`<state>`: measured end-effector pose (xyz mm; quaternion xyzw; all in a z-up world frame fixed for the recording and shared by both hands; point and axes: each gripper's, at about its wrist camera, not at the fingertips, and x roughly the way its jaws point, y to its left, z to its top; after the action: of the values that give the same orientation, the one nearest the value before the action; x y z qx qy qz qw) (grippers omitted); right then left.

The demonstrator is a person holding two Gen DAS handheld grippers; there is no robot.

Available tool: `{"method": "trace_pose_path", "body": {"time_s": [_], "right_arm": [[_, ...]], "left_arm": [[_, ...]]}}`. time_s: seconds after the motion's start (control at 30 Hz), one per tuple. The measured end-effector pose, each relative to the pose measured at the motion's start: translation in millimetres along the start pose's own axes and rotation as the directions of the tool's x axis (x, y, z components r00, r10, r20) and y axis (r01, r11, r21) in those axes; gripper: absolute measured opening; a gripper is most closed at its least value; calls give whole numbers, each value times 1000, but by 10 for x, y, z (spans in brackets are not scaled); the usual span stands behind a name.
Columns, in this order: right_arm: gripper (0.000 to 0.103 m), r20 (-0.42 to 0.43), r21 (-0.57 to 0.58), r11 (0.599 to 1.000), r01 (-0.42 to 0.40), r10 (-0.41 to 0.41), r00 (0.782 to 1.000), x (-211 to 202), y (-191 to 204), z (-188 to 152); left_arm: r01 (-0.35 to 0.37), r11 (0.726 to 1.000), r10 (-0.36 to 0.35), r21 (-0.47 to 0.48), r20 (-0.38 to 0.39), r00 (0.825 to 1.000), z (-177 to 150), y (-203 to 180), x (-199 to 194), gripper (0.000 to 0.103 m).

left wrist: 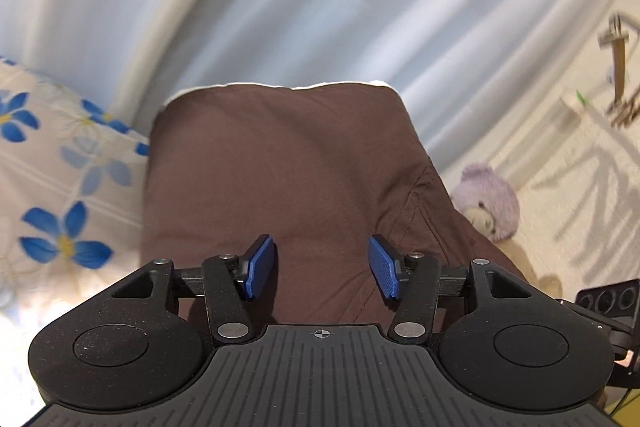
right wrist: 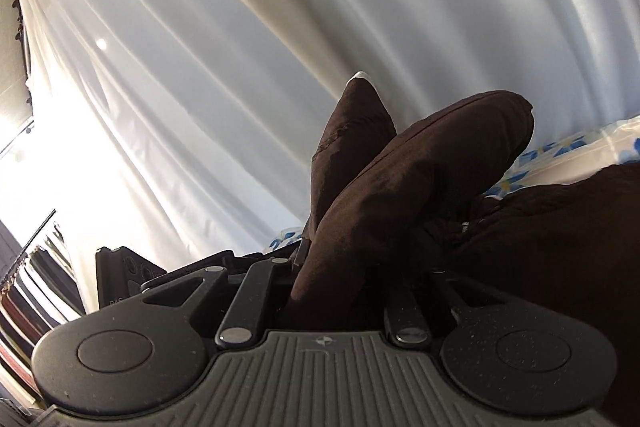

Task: Fold large clothes

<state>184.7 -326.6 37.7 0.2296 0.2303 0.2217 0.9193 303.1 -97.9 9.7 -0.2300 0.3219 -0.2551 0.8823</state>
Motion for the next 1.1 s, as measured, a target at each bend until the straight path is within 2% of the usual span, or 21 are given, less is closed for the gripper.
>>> {"method": "trace_pose_path", "body": {"time_s": [0.1,0.17,0.2,0.27,0.3,0.37,0.4,0.43,0.53,0.57,0.63,0.7,0.77,0.83,0.93,1.0,1.07,1.1], "right_arm": [[12,20,-43,995,86,-86,996,-232,-217,-19],[13,24,-67,985,160,-158,987,-331,-396,-61],[13,22,-82,976,202,-201,979,-358,-497,-94],[16,-7,-65,959,275,-276,961,-385,-748,-186],[18,-31,-58,949,310,-312,949,-379,-865,-246],[30,-87,-25,916,400,-401,912,-392,-1088,-355],[32,-94,2,900,435,-433,896,-457,-1172,-392],[36,-82,30,892,452,-448,890,-532,-1209,-418],[37,8,78,863,499,-501,865,-799,-1097,-386],[37,49,79,868,490,-494,868,-894,-1018,-298],[37,80,77,892,445,-451,889,-865,-949,-165],[37,47,55,906,419,-421,906,-627,-906,-88],[37,-9,35,912,409,-409,912,-334,-974,-138],[36,-67,54,910,412,-408,911,-167,-1132,-190],[29,-90,63,913,404,-398,913,-105,-1274,-316],[27,-91,44,911,411,-406,910,-78,-1298,-343],[12,-95,32,892,451,-447,890,-60,-1302,-360],[8,-100,35,885,465,-459,883,-48,-1325,-379]], "left_arm": [[1,996,2,91,-30,1000,-171,-215,359,60],[30,990,-20,141,-72,997,-330,-324,616,83],[40,986,-23,164,-100,995,-417,-382,731,86],[40,965,-6,259,-132,991,-626,-544,918,95],[34,947,10,318,-136,991,-736,-623,990,96],[11,909,42,416,-118,992,-919,-715,1082,100],[8,897,47,443,-113,993,-979,-731,1094,101],[7,893,47,450,-109,993,-997,-733,1097,101],[35,912,9,408,-106,994,-937,-677,1053,101],[44,915,-3,401,-102,995,-935,-662,1037,101],[48,913,-9,405,-98,995,-929,-679,1038,101],[52,913,-14,404,-95,995,-926,-679,1024,101],[62,914,-26,402,-93,995,-921,-657,984,101],[57,916,-22,396,-93,995,-901,-628,937,100],[66,934,-33,351,-100,994,-816,-588,756,99],[30,955,-17,296,-45,999,-745,-474,553,99],[-40,975,35,221,29,999,-666,-290,395,99],[-86,978,76,191,59,995,-629,-188,359,99]]}}
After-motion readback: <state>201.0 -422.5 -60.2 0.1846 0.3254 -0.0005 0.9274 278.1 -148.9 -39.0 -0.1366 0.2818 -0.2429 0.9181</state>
